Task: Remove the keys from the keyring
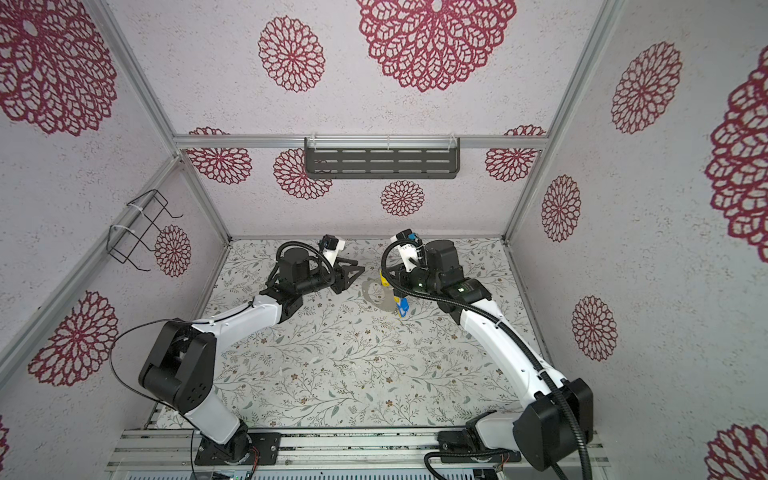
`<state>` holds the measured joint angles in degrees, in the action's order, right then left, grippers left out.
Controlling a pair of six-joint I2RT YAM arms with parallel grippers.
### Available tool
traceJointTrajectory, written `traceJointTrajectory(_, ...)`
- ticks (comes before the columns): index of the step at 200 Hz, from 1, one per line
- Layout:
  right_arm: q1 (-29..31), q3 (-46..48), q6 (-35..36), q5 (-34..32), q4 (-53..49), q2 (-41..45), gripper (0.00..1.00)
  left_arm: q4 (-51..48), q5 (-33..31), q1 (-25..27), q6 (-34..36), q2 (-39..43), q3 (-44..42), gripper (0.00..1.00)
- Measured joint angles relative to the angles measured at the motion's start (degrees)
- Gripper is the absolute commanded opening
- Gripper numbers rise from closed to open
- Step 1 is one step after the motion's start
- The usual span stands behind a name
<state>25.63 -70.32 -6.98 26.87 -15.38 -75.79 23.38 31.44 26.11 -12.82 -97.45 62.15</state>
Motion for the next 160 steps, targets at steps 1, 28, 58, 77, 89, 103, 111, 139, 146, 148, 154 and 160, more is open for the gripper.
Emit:
traceJointTrajectory(1,0.00,-0.02,0.02,0.02,0.00,-0.02,0.00,0.04,0.07,0.00,-0.11,-0.04,0.00,0.44)
traceJointTrajectory(28,-0.07,-0.09,0.87,0.94,-0.81,-0.24,0.00,3.06,2.38,0.37,-2.45,-0.17,0.00,0.45)
traceJointTrajectory(58,-0.52,-0.09,1.51,1.53,-1.44,-0.24,0.00,4.07,4.94,0.63,-4.07,-0.17,0.00,0.47)
traceJointTrajectory(77,-1.03,-0.09,1.51,1.53,-1.40,-0.24,0.00,4.74,6.14,1.01,-5.70,-0.17,0.00,0.54)
traceJointTrajectory(89,-1.36,-0.09,1.49,1.60,-1.36,-0.24,0.00,5.62,6.88,1.53,-6.86,-0.17,-0.11,0.54)
traceJointTrajectory(103,-1.62,-0.09,1.49,1.81,-1.29,-0.24,0.00,6.91,7.82,2.51,-8.20,-0.17,-0.28,0.54)
traceJointTrajectory(111,-1.70,-0.09,1.49,1.90,-1.27,-0.24,0.00,7.43,8.37,3.04,-8.83,-0.17,-0.28,0.54)
traceJointTrajectory(139,-1.92,-0.09,1.49,1.92,-1.27,-0.22,0.00,8.87,10.14,4.28,-10.71,-0.17,-0.28,0.52)
traceJointTrajectory(146,-1.97,-0.09,1.49,1.92,-1.27,-0.20,0.00,9.14,10.43,4.44,-11.06,-0.20,-0.28,0.51)
traceJointTrajectory(148,-1.99,-0.09,1.49,1.95,-1.27,-0.20,0.00,9.20,10.54,4.52,-11.08,-0.20,-0.28,0.50)
traceJointTrajectory(154,-2.03,-0.09,1.49,1.92,-1.27,-0.17,0.00,9.40,10.78,4.66,-11.30,-0.22,-0.28,0.49)
traceJointTrajectory(160,-2.05,-0.09,1.49,1.95,-1.27,-0.15,0.00,9.70,11.13,4.72,-11.61,-0.33,-0.28,0.48)
